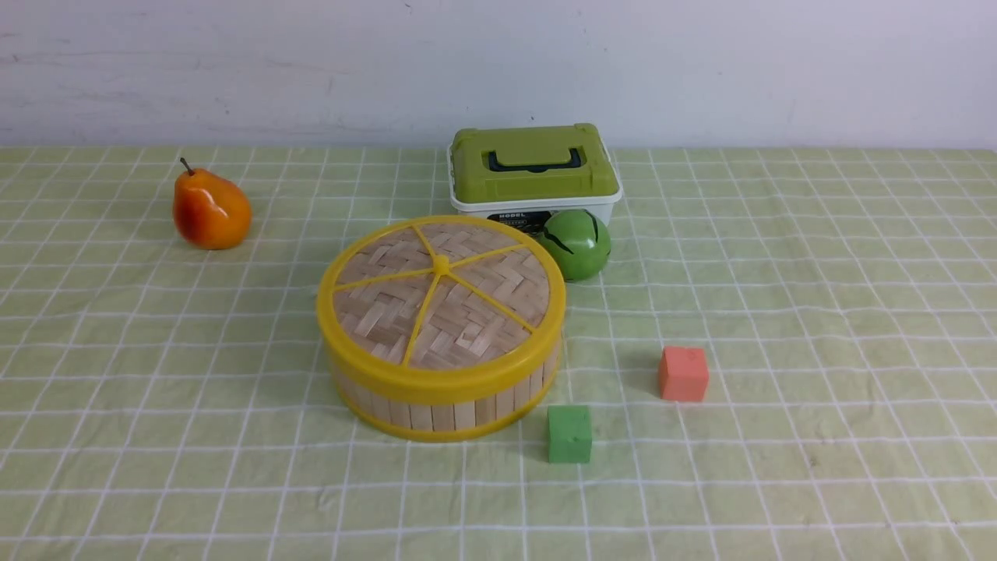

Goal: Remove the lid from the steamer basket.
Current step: Use the left arm to lift the lid of the steamer

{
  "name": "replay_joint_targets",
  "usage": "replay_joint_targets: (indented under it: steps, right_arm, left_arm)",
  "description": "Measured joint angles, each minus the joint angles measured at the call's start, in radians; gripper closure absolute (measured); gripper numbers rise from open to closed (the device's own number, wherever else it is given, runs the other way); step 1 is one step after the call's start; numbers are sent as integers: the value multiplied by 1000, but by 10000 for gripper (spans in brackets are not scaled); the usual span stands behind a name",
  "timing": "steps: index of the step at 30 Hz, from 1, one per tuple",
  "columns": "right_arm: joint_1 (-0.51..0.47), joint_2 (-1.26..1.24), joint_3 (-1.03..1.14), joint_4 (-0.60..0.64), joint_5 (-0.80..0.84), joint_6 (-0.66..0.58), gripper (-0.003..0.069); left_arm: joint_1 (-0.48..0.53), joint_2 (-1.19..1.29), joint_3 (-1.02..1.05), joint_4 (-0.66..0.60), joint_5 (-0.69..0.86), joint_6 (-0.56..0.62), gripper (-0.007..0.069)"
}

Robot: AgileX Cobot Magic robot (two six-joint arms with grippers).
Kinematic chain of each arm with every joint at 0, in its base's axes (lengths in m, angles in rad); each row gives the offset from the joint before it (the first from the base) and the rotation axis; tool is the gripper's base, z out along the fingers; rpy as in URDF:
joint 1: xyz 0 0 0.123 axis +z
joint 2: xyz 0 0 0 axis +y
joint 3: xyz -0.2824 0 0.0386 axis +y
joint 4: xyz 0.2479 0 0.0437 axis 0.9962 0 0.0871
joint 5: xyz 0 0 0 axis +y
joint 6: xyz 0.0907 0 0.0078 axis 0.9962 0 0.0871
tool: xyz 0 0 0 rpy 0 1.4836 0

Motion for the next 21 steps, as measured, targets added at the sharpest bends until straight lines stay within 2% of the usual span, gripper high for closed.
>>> replay_joint_targets:
  steps: [21]
  right_arm:
    - [0,0,0,0,0,0,418]
  left_arm:
    - [0,0,0,7,0,0,386]
